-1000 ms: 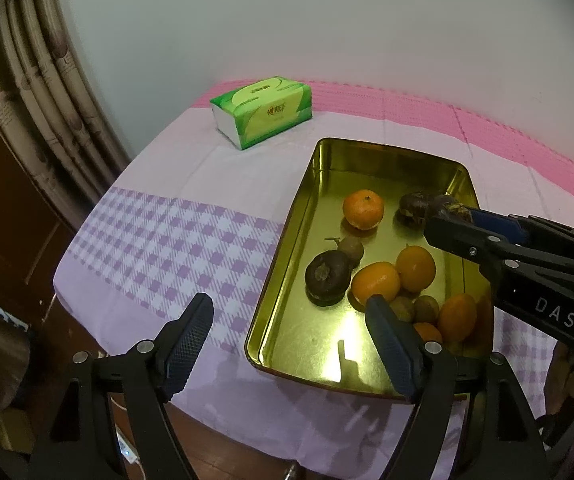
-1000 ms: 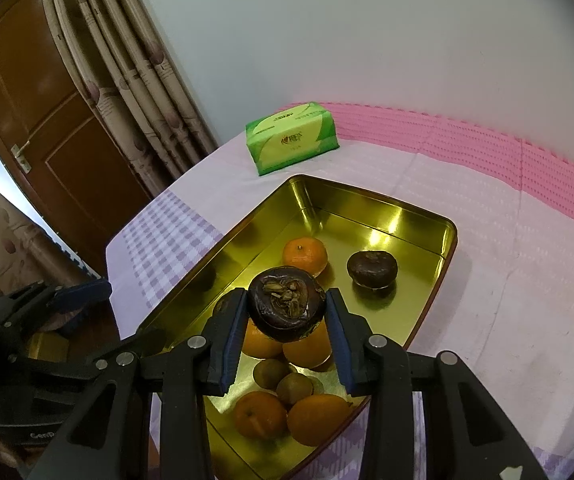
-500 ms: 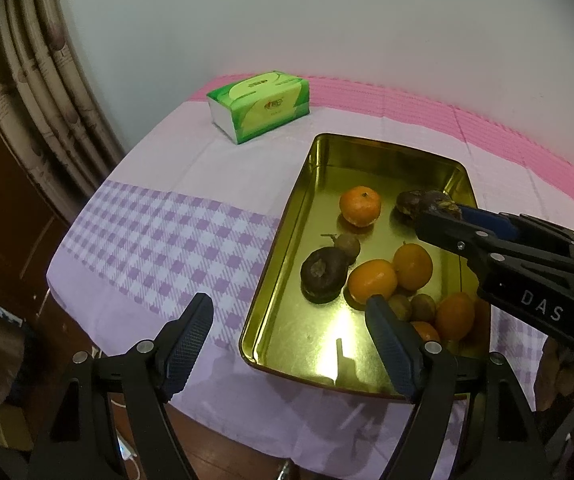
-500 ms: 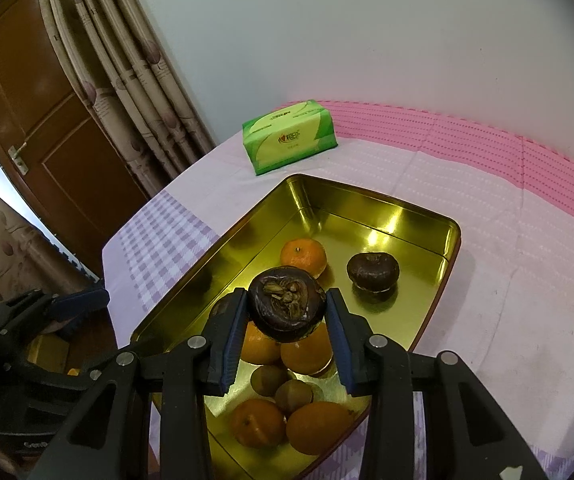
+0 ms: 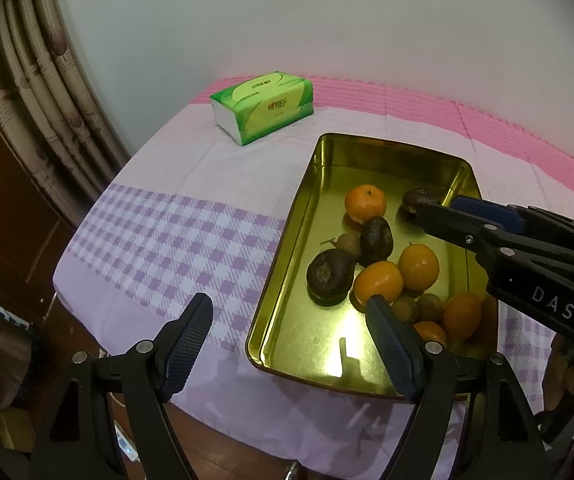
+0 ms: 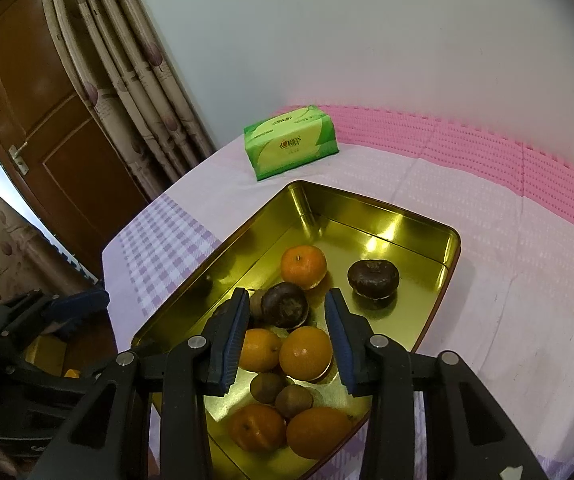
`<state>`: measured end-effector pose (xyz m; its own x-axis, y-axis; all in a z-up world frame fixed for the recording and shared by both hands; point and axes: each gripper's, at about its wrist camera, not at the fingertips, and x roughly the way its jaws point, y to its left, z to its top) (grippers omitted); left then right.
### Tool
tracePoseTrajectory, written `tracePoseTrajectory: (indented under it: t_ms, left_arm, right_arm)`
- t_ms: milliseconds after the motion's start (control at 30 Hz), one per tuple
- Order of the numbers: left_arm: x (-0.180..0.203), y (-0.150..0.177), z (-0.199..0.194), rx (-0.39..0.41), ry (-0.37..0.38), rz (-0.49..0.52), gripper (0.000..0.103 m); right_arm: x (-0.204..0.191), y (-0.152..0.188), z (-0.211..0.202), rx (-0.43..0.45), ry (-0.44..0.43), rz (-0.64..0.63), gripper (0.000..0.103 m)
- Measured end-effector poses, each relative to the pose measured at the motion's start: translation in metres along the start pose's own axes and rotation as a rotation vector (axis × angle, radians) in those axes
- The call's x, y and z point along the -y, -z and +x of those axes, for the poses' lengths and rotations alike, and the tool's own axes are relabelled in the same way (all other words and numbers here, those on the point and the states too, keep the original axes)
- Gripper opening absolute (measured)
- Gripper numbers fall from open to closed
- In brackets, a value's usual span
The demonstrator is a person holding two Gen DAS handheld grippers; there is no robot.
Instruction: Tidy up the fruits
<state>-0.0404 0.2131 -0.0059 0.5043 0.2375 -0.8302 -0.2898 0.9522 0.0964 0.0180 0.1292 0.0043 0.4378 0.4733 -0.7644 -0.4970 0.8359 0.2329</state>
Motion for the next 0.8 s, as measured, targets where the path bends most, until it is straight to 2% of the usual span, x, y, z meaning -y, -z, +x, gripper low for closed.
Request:
tracePoseTrajectory:
  t_ms: [133, 200, 467, 667, 800]
  left_arm:
    - [0.0, 0.0, 0.0, 0.001, -0.003, -0.001, 0.079]
    - [-0.001, 0.0, 0.0, 0.001, -0.004, -0.002, 0.079]
    - [-0.005, -0.004, -0.013, 0.065, -0.013, -0.015, 0.079]
    - [-0.008, -0.005, -0.026, 0.109, -0.022, -0.03, 0.079]
    - [-0.013, -0.006, -0.043, 0.154, -0.021, -0.056, 0.08]
  right_arm:
    - [-0.005, 0.0, -0.004, 0.009, 0.012, -0.018, 0.038]
    - [-0.009, 0.002, -0.009, 0.026, 0.028, -0.034, 0.041]
    - [-0.021, 0.009, -0.046, 0.135, 0.125, -0.078, 0.074]
    - [-0.03, 0.015, -0.078, 0.222, 0.182, -0.098, 0.087]
    - [-0.043, 0.022, -0.095, 0.265, 0.238, -0.127, 0.092]
